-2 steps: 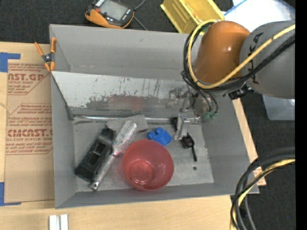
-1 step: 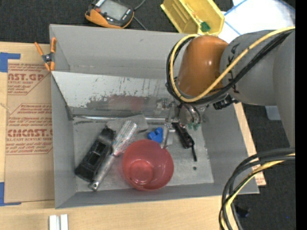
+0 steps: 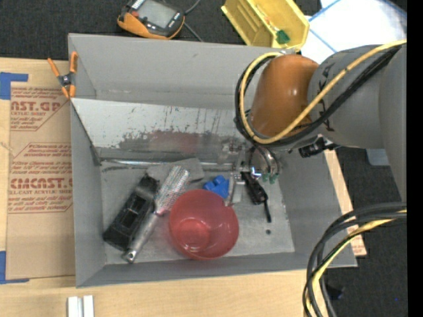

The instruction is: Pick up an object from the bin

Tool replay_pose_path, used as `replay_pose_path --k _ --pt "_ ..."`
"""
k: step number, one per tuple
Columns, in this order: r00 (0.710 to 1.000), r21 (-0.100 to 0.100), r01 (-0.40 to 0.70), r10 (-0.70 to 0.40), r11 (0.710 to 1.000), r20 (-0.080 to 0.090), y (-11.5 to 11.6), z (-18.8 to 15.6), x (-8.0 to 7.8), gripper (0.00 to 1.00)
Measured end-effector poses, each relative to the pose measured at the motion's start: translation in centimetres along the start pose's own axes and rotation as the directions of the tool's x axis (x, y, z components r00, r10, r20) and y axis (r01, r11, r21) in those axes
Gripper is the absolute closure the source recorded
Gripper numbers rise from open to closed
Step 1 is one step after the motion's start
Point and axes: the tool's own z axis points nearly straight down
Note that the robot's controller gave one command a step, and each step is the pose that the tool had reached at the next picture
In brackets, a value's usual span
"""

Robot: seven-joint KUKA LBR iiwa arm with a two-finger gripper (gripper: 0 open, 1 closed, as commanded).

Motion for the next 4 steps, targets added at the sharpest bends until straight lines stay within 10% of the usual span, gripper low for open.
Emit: replay_pose_path --k 1,2,3,4 --pt "0.995 -0.001 0.095 -0.095 0.995 -0.002 -0.4 -0.8 -0.4 0.0" --pt "0.997 -0.001 -0.076 0.076 0.997 -0.003 -1.2 4.1 -0.3 0.0" --pt "0.998 -0.002 0.056 -0.056 0.998 0.001 -1.1 5.8 1.6 1.0" --pt "0.998 -0.002 0.056 -0.056 0.998 0.001 -1.1 5.8 1.6 1.0"
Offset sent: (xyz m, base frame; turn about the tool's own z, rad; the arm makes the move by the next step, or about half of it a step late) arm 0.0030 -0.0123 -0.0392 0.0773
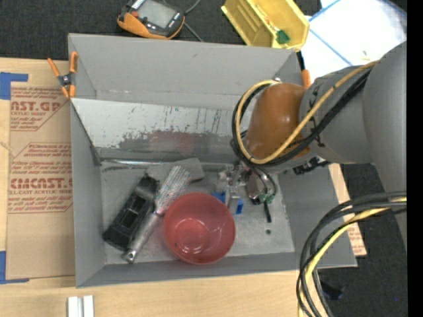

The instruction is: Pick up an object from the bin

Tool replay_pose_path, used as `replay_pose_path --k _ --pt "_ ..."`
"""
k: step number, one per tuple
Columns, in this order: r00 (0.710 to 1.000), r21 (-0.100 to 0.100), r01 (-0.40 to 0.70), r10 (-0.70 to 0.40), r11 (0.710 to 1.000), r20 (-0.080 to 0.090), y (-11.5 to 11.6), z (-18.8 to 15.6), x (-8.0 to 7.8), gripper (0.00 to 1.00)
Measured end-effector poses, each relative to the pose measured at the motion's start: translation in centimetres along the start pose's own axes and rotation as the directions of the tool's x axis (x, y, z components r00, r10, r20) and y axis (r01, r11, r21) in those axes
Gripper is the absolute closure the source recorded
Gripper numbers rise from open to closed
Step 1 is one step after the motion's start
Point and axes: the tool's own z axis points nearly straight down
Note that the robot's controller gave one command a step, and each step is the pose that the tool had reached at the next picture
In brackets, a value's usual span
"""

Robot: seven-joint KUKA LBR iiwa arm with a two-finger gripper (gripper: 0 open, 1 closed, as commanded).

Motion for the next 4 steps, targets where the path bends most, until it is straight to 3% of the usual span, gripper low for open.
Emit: replay_pose_path --k 1,2,4 --pt "1.0 0.001 0.025 -0.025 1.0 0.01 -0.4 -5.7 -2.4 1.0" --pt "1.0 0.0 0.025 -0.025 1.0 -0.005 -0.8 -4.4 -1.0 1.0" --pt "0.998 -0.001 0.064 -0.064 0.998 0.0 -1.0 -5.4 -1.0 1.0"
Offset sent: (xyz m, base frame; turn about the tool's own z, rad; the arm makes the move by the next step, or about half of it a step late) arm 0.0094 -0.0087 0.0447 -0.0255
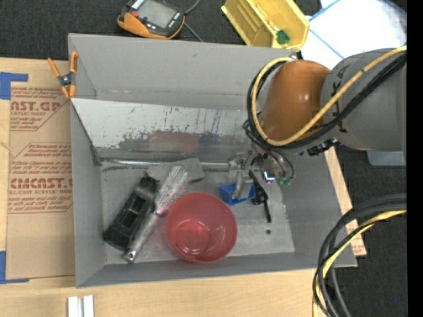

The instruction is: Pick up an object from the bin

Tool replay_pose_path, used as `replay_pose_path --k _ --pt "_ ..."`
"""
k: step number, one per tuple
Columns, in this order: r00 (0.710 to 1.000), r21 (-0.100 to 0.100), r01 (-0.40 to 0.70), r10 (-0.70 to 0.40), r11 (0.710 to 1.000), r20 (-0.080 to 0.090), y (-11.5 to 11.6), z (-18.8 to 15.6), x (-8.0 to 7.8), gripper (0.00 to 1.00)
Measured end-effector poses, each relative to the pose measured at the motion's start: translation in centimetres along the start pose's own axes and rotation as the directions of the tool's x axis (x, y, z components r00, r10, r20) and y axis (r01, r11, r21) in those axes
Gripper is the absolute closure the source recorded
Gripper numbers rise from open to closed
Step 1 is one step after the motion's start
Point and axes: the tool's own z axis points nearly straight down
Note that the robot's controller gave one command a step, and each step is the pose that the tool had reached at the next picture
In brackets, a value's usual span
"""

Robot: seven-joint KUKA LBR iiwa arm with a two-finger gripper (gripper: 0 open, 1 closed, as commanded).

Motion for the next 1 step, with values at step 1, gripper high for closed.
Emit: replay_pose_path --k 1 --pt "0.99 -0.001 0.14 -0.14 0.99 0.005 5.99 -0.24 -1.13 1.0"
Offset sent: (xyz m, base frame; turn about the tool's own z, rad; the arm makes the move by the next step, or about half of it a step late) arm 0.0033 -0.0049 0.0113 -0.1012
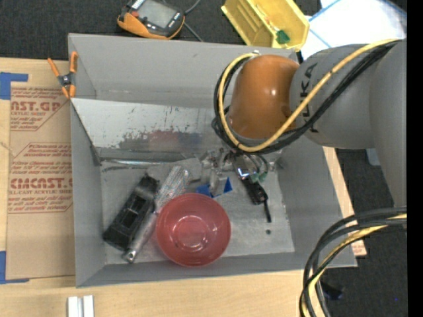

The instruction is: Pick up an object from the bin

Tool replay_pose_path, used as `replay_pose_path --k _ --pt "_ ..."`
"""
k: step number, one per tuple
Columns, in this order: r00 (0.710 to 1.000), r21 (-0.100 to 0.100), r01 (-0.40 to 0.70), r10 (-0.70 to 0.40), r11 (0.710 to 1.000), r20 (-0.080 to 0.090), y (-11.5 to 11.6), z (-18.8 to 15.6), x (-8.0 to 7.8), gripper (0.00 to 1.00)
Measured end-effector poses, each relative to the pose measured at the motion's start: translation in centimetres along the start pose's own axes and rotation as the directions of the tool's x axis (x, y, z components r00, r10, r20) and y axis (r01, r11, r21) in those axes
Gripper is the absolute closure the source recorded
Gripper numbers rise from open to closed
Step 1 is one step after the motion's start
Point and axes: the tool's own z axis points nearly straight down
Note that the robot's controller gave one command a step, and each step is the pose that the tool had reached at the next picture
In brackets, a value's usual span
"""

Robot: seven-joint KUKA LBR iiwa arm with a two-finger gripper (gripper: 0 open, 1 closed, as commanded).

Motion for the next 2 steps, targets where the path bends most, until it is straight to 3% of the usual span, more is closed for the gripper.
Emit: replay_pose_path --k 1,2 --pt "0.999 0.007 -0.045 0.045 0.999 -0.001 -6.6 -1.0 1.7 1.0" --pt "1.0 0.003 -0.018 0.018 1.0 -0.01 -3.3 -3.9 1.0 1.0"
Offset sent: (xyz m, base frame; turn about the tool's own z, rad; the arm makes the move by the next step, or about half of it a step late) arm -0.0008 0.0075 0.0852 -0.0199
